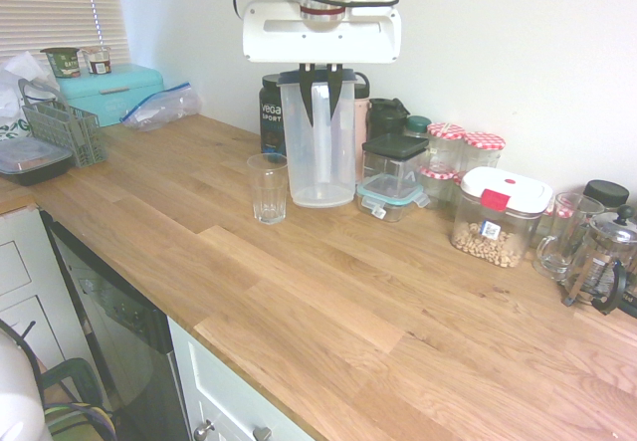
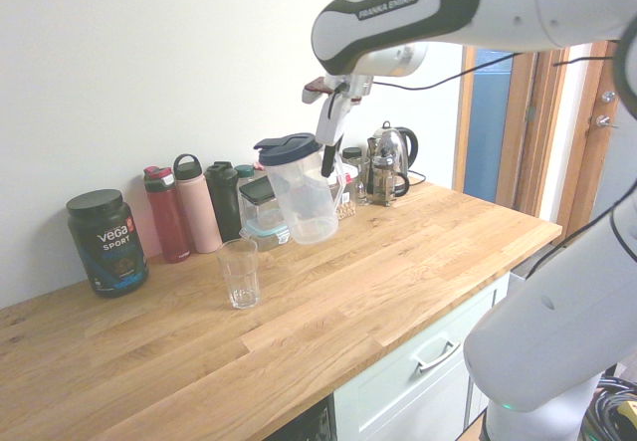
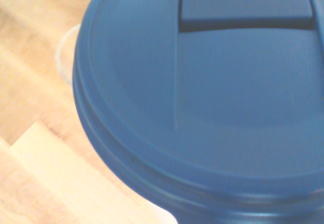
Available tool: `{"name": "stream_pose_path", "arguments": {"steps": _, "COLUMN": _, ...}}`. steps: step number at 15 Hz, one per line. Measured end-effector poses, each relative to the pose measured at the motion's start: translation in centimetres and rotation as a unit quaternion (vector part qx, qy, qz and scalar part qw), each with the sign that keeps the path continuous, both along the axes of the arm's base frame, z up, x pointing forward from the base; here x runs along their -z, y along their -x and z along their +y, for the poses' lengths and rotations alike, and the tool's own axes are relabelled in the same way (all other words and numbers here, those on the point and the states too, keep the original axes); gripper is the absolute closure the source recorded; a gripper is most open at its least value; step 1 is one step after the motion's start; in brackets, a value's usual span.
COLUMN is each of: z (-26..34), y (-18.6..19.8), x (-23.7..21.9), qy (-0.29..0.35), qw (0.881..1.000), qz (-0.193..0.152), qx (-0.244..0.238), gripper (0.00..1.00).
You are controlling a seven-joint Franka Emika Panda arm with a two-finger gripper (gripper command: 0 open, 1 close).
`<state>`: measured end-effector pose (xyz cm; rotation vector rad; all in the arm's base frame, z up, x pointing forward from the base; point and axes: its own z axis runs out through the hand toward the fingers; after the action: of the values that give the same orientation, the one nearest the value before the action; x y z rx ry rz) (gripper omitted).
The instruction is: Pour me some water
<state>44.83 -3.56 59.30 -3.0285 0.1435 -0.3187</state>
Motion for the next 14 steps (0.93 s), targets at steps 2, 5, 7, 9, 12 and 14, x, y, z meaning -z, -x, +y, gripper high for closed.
{"name": "stream_pose_path", "arguments": {"steps": 2, "z": 1.7, "y": -2.6, "x": 1.0, "qy": 0.043, "qw": 0.998, "qz": 0.026, "qx": -0.037, "gripper": 1.0}}
{"name": "stream_pose_path", "arguments": {"steps": 5, "z": 5.2, "y": -5.3, "x": 2.9, "qy": 0.108, "qw": 0.989, "qz": 0.055, "qx": -0.09, "gripper": 1.0}}
{"name": "stream_pose_path", "arguments": {"steps": 7, "z": 7.9, "y": -6.3, "x": 4.0, "qy": 0.146, "qw": 0.981, "qz": 0.063, "qx": -0.109, "gripper": 1.0}}
{"name": "stream_pose_path", "arguments": {"steps": 9, "z": 9.9, "y": -6.6, "x": 4.7, "qy": 0.186, "qw": 0.972, "qz": 0.073, "qx": -0.127, "gripper": 1.0}}
{"name": "stream_pose_path", "arguments": {"steps": 12, "z": 11.4, "y": -6.2, "x": 4.3, "qy": 0.249, "qw": 0.953, "qz": 0.087, "qx": -0.15, "gripper": 1.0}}
{"name": "stream_pose_path", "arguments": {"steps": 14, "z": 12.8, "y": -5.6, "x": 3.9, "qy": 0.282, "qw": 0.94, "qz": 0.094, "qx": -0.166, "gripper": 1.0}}
